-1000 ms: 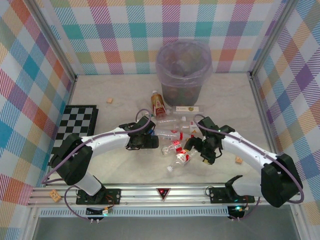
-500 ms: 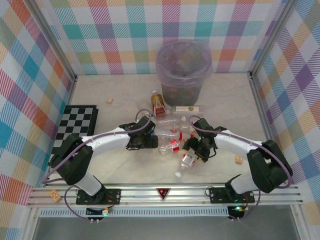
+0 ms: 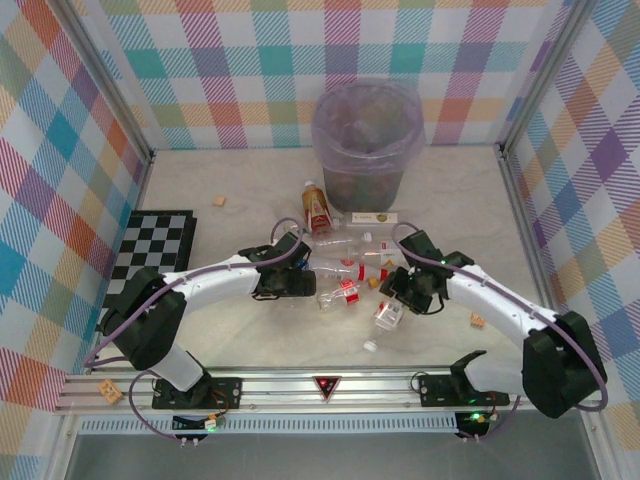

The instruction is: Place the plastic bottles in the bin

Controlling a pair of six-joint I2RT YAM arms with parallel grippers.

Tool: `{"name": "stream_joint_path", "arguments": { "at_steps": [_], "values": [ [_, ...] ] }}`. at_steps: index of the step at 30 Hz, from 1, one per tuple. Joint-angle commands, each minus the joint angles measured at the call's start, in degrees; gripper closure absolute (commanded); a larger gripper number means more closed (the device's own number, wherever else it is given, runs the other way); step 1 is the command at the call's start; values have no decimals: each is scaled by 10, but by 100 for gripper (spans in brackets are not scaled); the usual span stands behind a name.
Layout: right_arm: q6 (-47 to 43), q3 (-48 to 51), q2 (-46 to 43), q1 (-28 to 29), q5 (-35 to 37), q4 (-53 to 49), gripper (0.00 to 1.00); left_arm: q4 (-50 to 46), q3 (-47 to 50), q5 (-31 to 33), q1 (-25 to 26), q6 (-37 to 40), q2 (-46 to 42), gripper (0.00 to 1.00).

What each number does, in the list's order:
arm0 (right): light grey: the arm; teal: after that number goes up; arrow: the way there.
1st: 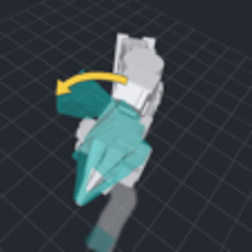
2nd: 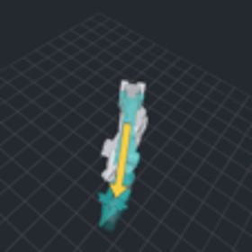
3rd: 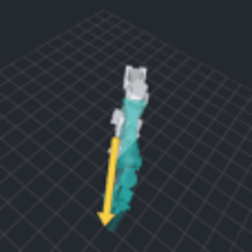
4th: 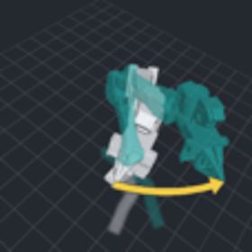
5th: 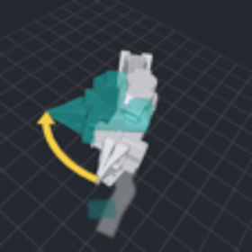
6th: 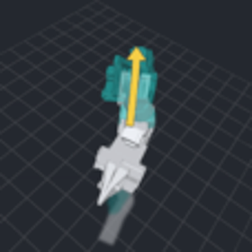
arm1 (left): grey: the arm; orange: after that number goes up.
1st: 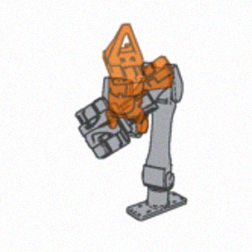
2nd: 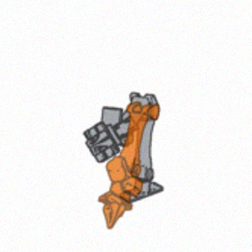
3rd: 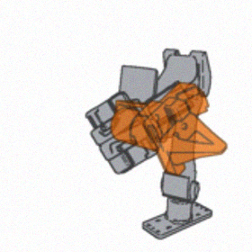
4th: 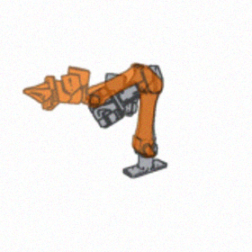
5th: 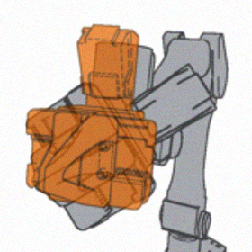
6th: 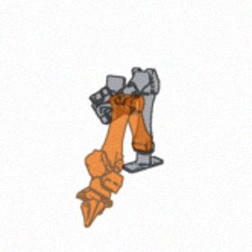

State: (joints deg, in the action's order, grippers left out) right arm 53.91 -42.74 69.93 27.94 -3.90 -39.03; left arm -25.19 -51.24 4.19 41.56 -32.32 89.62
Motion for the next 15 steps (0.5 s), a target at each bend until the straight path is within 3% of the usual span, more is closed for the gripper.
{"name": "stream_joint_path", "arguments": {
  "at_steps": [1,7,15],
  "values": [
    [-45,-55,-35,-20,37,-83,48,2,-3,10,9,0,-2,15],
    [-146,-223,-47,-71,95,-142,48,-4,-3,22,9,2,-1,15],
    [-247,-455,37,-101,141,-73,49,-4,7,36,8,-2,-9,16]
  ]
}}
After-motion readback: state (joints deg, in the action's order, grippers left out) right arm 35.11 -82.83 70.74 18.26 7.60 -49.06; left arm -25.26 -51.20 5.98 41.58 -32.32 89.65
